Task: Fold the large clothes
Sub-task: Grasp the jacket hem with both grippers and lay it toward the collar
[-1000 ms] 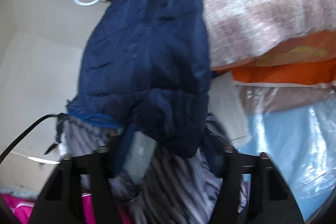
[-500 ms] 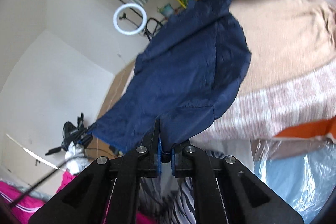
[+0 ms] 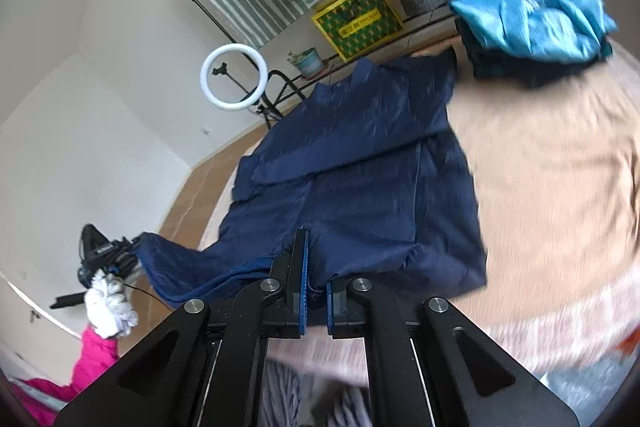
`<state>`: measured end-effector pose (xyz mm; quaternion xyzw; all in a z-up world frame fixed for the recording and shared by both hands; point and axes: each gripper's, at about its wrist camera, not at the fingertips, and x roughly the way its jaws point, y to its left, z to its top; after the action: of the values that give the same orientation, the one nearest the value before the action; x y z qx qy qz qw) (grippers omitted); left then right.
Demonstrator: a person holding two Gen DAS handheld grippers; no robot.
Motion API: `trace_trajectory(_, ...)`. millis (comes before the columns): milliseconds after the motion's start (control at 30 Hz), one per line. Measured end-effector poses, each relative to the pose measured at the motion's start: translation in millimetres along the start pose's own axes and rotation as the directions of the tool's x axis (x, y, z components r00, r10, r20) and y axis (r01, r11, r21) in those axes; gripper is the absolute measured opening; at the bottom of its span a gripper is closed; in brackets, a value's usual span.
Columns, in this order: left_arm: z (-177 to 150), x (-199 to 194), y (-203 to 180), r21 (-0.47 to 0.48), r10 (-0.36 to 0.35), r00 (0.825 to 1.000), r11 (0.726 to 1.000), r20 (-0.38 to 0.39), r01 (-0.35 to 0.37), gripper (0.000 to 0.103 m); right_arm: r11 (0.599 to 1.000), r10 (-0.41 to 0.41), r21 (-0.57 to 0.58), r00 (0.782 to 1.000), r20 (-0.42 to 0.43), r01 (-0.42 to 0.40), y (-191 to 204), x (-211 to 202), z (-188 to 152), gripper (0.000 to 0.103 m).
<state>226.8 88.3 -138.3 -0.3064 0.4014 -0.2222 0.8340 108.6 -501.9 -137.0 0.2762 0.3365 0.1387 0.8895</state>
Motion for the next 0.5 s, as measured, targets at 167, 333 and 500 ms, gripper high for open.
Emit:
trace_trajectory(167, 48, 47, -13, 0.022, 0.023, 1.0, 0.999, 0.005, -0.023, 0.003, 0.998, -0.057, -0.037, 0.998, 0.005, 0.057, -3, 26, 47, 0.005)
trace_trajectory(333, 98, 103, -24, 0.054, 0.079, 0.997, 0.995, 0.011, -0.08, 0.003, 0.99, -0.127, -0.057, 0.992, -0.005, 0.126, -16, 61, 100, 0.005)
trace_trajectory(500, 133, 166, -18, 0.051, 0.158, 0.987, 0.986, -0.005, -0.157, 0.003, 0.978, -0.204, -0.057, 0.978, -0.034, 0.202, -41, 113, 148, 0.005)
